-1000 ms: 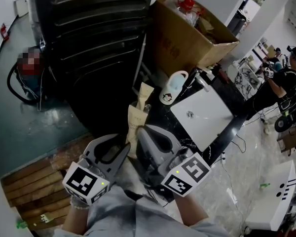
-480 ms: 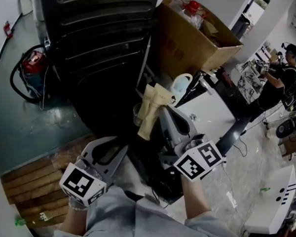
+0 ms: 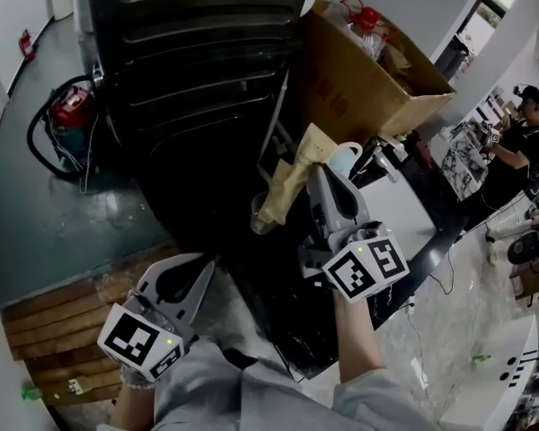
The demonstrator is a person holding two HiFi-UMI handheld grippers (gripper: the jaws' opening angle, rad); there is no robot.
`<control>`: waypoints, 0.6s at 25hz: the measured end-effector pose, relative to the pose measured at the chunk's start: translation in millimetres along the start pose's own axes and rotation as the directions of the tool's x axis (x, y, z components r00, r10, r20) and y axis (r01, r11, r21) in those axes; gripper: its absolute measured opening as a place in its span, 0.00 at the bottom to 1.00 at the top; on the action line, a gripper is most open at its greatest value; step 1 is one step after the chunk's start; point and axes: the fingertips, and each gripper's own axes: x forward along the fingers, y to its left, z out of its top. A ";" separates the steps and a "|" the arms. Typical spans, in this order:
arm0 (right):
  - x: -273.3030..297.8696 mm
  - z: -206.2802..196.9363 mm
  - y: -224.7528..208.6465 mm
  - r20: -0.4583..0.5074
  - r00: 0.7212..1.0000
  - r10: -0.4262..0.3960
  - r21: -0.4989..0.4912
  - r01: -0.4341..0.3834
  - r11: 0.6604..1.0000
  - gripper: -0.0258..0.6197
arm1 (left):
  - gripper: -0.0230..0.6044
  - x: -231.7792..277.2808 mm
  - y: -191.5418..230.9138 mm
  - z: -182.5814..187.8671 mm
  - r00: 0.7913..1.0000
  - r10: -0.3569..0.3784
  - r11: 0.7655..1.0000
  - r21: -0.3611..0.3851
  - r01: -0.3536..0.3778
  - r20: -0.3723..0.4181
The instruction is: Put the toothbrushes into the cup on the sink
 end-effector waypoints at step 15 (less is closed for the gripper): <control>18.1 -70.9 -31.7 -0.050 0.998 -0.045 0.005 0.045 0.999 0.04 | 0.05 -10.8 15.9 -5.5 0.997 0.068 0.998 -0.012 -0.068 -0.021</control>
